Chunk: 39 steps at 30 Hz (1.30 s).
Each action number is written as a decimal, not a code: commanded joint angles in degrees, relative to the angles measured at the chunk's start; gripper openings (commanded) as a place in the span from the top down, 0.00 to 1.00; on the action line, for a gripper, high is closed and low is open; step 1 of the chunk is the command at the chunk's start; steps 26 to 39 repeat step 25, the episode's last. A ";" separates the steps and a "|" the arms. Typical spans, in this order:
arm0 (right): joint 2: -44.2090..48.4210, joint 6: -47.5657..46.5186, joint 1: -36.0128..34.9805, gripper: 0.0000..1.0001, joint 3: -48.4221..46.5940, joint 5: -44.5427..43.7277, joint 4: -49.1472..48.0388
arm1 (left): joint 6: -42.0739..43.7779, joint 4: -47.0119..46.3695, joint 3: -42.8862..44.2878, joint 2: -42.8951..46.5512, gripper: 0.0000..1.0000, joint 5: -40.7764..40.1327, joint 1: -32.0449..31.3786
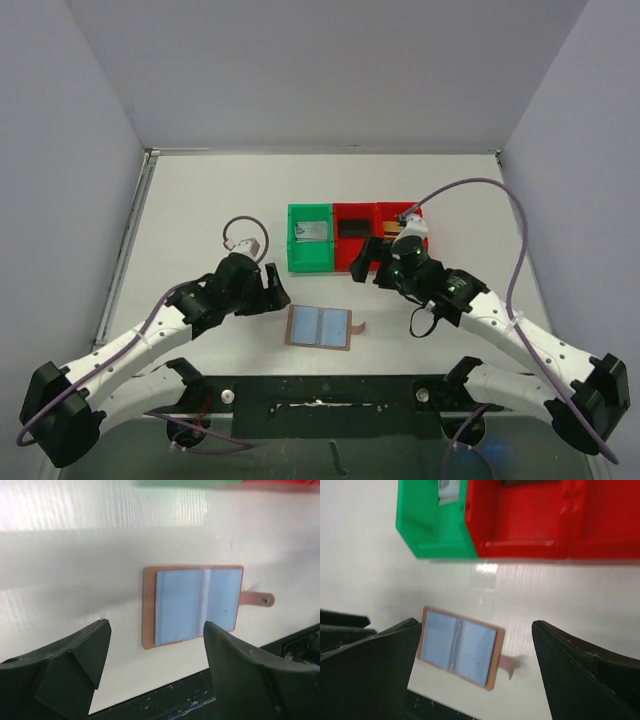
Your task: Take the credit cards out of the card holder
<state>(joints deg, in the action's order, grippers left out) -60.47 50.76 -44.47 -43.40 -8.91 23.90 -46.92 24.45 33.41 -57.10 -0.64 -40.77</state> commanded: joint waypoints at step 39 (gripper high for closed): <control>13.95 -28.55 7.13 0.02 -23.42 -17.79 9.26 | 9.74 27.40 43.91 9.98 0.21 -44.68 8.74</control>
